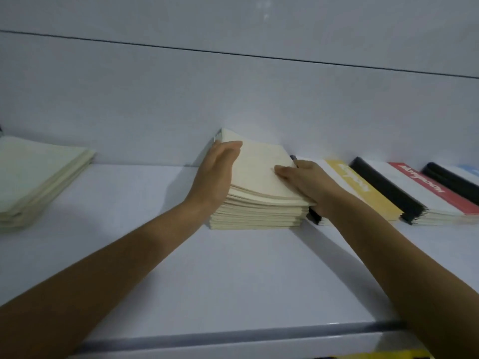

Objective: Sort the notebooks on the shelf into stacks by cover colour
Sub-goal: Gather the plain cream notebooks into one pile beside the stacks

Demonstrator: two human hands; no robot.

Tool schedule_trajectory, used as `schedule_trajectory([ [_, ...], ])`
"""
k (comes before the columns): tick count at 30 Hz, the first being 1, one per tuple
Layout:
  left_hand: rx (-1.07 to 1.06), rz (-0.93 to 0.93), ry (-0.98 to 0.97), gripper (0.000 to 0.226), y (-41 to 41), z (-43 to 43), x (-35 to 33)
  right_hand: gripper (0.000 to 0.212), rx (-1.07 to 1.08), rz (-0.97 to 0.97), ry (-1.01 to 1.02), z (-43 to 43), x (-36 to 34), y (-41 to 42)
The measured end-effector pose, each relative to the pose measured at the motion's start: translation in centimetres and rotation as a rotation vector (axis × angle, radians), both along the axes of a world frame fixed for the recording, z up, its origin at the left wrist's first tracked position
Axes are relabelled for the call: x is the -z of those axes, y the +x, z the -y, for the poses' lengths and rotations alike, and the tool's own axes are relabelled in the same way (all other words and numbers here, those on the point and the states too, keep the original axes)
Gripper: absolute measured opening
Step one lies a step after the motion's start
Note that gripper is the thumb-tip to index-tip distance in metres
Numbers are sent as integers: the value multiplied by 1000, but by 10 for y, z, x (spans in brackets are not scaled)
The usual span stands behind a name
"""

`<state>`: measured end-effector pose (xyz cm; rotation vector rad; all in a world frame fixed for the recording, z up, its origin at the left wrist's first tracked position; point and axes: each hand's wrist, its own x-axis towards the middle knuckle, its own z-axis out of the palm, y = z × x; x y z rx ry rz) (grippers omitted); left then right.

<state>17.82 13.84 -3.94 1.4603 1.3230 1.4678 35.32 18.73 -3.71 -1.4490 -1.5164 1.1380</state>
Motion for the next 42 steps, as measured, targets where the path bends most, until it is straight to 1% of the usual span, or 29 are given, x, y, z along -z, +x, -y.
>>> schedule_trajectory([
  [1, -14, 29, 18, 29, -1, 0, 2, 36, 0, -47, -19, -1, 1, 0],
  [2, -4, 17, 48, 33, -2, -1, 5, 33, -2, -96, -37, -1, 2, 1],
  [3, 31, -67, 96, 41, -5, 1, 8, 29, -1, -150, -64, -1, 3, 2],
  [5, 130, -344, 219, 58, -15, 2, 16, 22, -12, -262, -124, -1, 3, 4],
  [6, 164, -464, 284, 63, -21, 1, 18, 21, -24, -316, -153, -2, 3, 6],
  [8, 159, -606, 370, 60, -31, -2, 21, 23, -33, -399, -217, -3, 1, 8],
  [10, 104, -648, 457, 52, -32, -4, 23, 26, -30, -448, -266, -4, 1, 9],
  [12, 49, -684, 532, 47, -31, -5, 23, 31, -43, -458, -266, -5, 3, 8],
  [14, 14, -783, 585, 46, -33, -6, 22, 31, -52, -464, -230, -6, 7, 7],
  [16, 28, -851, 574, 50, -39, -7, 21, 27, -55, -474, -209, -4, 8, 6],
  [19, 111, -823, 369, 55, -43, -3, 22, 22, -62, -479, -193, -1, 6, 3],
  [21, 136, -835, 285, 56, -46, 2, 23, 16, -76, -447, -147, -1, 7, 1],
  [22, 137, -869, 270, 58, -47, 4, 21, 12, -81, -411, -110, -4, 10, 1],
  [24, 111, -974, 251, 62, -48, 8, 11, 12, -51, -331, -6, -4, 7, 2],
  [25, 89, -1040, 244, 65, -46, 11, 4, 6, -38, -295, 45, -1, 4, 1],
  [27, 38, -1185, 252, 68, -41, 17, -7, 45, -25, -246, 124, 1, -2, 1],
  [28, 12, -1283, 297, 70, -38, 19, -10, 52, -22, -221, 152, 2, -5, 1],
  [30, -59, -1507, 488, 72, -34, 23, -14, 51, -45, -197, 225, 8, -10, 4],
  [31, -88, -1576, 551, 73, -32, 26, -16, 48, -55, -161, 267, 10, -11, 7],
  [33, -112, -1666, 565, 73, -28, 31, -23, 40, -63, -39, 366, 15, -10, 18],
  [34, -123, -1698, 560, 70, -25, 33, -25, 35, -55, 7, 450, 20, -9, 23],
  [36, -167, -1726, 545, 61, -19, 38, -25, 26, -10, 49, 666, 34, -6, 33],
  [37, -195, -1711, 525, 58, -17, 43, -25, 24, 10, 62, 782, 42, -5, 35],
  [39, -241, -1614, 458, 57, -14, 58, -18, 23, 4, 103, 972, 58, -3, 36],
  [42, -322, -1444, 430, 55, -20, 89, -3, 23, -77, 151, 1148, 80, 1, 25],
])
